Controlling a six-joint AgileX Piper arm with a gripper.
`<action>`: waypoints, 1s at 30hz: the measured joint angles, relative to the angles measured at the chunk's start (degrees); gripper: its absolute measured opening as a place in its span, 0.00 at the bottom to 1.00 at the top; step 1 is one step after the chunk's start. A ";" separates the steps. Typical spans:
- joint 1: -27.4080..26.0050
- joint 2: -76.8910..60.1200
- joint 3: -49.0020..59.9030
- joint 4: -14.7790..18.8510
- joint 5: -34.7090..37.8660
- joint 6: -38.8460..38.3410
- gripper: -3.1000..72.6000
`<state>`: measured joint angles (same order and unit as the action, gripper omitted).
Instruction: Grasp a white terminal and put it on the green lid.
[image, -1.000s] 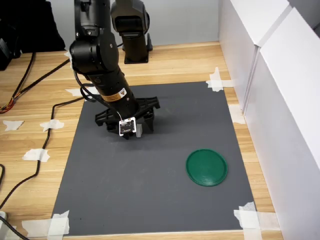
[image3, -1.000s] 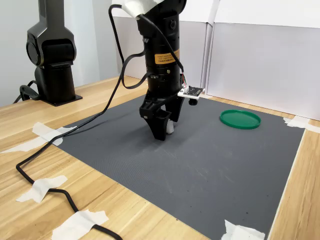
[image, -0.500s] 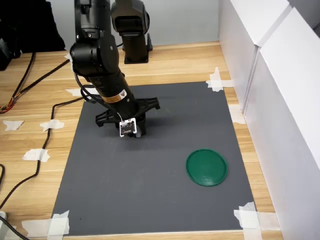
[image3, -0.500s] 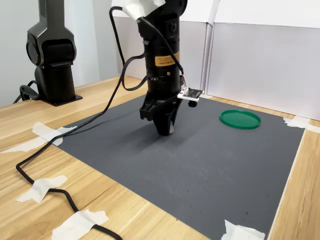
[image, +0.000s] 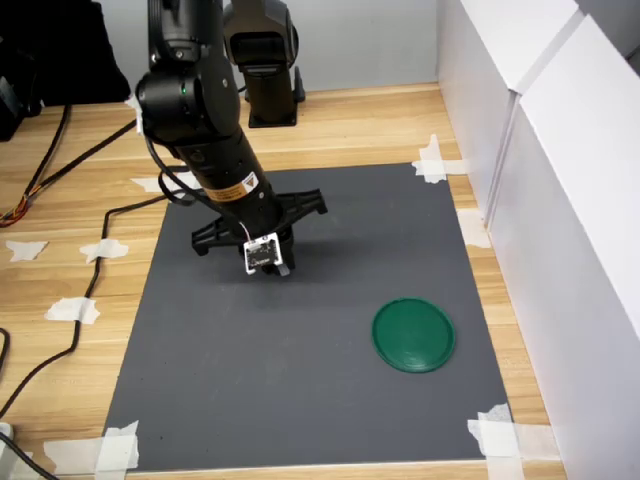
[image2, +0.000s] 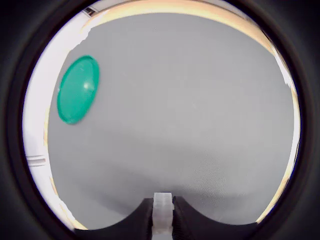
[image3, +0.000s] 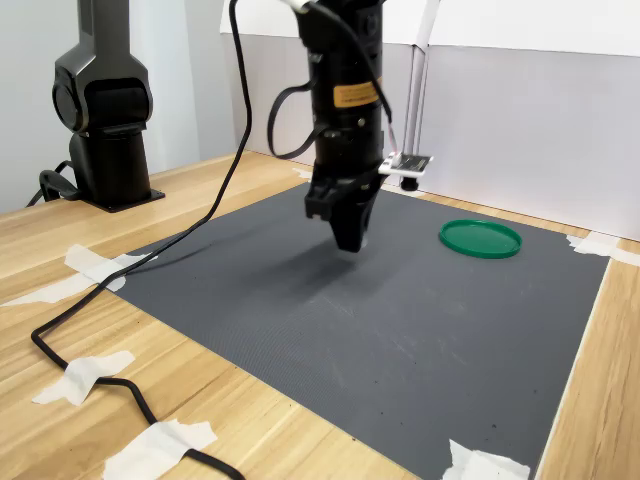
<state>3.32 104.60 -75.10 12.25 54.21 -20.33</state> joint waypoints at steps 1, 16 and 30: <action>0.90 0.00 -1.42 0.00 0.65 0.00 0.17; 15.19 16.36 -24.47 -1.05 6.76 1.86 0.17; 16.21 20.35 -28.97 -2.27 7.96 -0.77 0.32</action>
<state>19.53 124.95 -104.07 9.98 62.17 -21.10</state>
